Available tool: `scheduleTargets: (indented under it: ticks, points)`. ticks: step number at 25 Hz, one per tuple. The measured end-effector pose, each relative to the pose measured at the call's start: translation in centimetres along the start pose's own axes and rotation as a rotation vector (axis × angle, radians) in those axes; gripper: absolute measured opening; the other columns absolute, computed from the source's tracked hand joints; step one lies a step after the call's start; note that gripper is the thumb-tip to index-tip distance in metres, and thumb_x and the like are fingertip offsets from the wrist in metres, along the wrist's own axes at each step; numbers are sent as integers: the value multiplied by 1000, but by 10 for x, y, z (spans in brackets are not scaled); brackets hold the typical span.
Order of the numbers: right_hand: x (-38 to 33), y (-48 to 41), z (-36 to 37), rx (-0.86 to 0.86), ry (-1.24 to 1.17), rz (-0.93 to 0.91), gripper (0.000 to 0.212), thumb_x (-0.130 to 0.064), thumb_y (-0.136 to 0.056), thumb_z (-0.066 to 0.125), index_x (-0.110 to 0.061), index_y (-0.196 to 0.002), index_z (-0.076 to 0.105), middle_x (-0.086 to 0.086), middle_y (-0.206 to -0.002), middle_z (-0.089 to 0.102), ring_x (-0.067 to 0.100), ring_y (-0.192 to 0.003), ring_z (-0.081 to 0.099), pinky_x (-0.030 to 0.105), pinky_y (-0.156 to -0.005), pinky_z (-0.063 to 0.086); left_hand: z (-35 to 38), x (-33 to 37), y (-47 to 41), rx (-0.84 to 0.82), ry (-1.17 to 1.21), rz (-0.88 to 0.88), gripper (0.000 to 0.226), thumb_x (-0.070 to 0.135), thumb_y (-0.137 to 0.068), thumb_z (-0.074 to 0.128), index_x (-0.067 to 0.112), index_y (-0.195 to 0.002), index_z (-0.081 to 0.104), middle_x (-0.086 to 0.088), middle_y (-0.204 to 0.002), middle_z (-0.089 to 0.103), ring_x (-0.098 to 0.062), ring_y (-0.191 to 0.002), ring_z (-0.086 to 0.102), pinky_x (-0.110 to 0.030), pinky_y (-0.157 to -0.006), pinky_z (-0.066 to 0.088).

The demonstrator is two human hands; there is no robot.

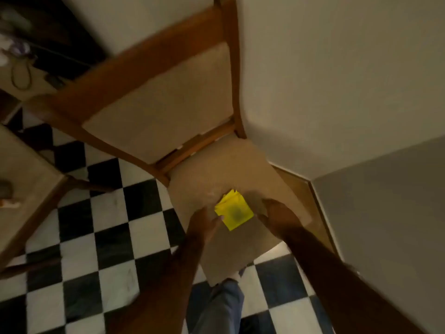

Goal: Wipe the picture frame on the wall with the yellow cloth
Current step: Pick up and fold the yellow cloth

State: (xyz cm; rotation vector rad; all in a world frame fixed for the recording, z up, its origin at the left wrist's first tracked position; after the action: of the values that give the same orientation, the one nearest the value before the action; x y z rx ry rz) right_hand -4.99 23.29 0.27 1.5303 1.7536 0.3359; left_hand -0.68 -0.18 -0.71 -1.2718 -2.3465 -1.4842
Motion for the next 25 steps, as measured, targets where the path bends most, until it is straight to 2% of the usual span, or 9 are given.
scheduleTargets:
  ticks: [2, 5, 8, 10, 12, 15, 19, 23, 25]
  points:
    - [1, -26, 26, -55, -77, 16, 68, -46, -102, 45, -11, -158, 28, 11, -164, 33, 27, -151, 32, 34, -121, 22, 24, -12, -21, -12, 83, -150, 58, 51, -92, 63, 5, -127, 64, -17, -125, 69, -34, -119, 64, -40, -102, 49]
    - [-11, -57, 51, -59, -224, 53, 65, -39, -103, 46, -11, -158, 27, 12, -166, 28, 29, -153, 26, 32, -120, 14, 51, -18, -39, 60, 282, -200, 43, 43, -90, 69, 3, -104, 72, -15, -101, 76, -32, -98, 73, -47, -90, 59]
    - [-21, -80, 58, 13, -351, 76, 59, -26, -97, 57, -10, -152, 40, 13, -156, 46, 30, -144, 41, 35, -115, 27, 63, -14, -54, 140, 416, -267, 43, 33, -84, 78, 0, -110, 69, -17, -107, 75, -33, -100, 72, -52, -91, 60]
    - [-21, -85, 55, 28, -505, 152, 55, -17, -91, 63, -12, -144, 52, 12, -142, 60, 30, -131, 55, 32, -100, 42, 68, -17, -61, 124, 475, -294, 43, 26, -85, 78, -1, -117, 68, -19, -112, 73, -38, -107, 69, -55, -95, 57]
    - [-19, -83, 46, -7, -557, 205, 46, -17, -88, 66, -12, -134, 63, 12, -132, 67, 30, -121, 62, 28, -86, 42, 65, -14, -59, 71, 555, -279, 39, 22, -88, 75, 0, -119, 69, -18, -110, 71, -39, -111, 67, -58, -101, 54]
    - [-12, -62, 22, -1, -638, 249, 35, -18, -83, 73, -6, -116, 73, 17, -120, 72, 34, -113, 65, 37, -91, 50, 49, 1, -47, 46, 577, -120, 30, 20, -88, 74, 5, -114, 73, -21, -114, 74, -39, -112, 69, -60, -103, 51]
    - [-4, -4, -39, 166, -915, 275, 30, -7, -75, 80, 0, -104, 73, 22, -110, 74, 39, -106, 69, 49, -95, 54, 23, 58, -8, 8, 641, 167, 39, 21, -85, 71, 3, -119, 72, -18, -120, 75, -36, -115, 70, -58, -108, 49]
    - [4, 69, -120, 236, -1031, 171, 33, 3, -79, 75, 7, -112, 70, 22, -107, 75, 29, -92, 68, 34, -82, 56, 11, 133, 44, -36, 669, 345, 41, 27, -82, 74, 8, -119, 72, -15, -118, 77, -35, -112, 72, -61, -104, 51]
    - [10, 120, -164, 324, -1019, 164, 28, -5, -81, 77, 2, -108, 73, 18, -101, 77, 33, -92, 71, 36, -82, 59, 7, 178, 80, -29, 669, 419, 40, 36, -77, 76, 14, -110, 75, -10, -111, 79, -32, -106, 75, -61, -100, 54]
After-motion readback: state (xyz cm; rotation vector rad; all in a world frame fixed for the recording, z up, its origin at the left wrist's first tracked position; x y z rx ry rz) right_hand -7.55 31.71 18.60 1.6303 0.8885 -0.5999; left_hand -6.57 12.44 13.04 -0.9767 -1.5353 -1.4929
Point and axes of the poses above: each hand's wrist, its own y-axis away from the middle knuckle, its own z-axis out of the palm, x = y × z, the point moved 1 cm from there along -y, towards the middle knuckle
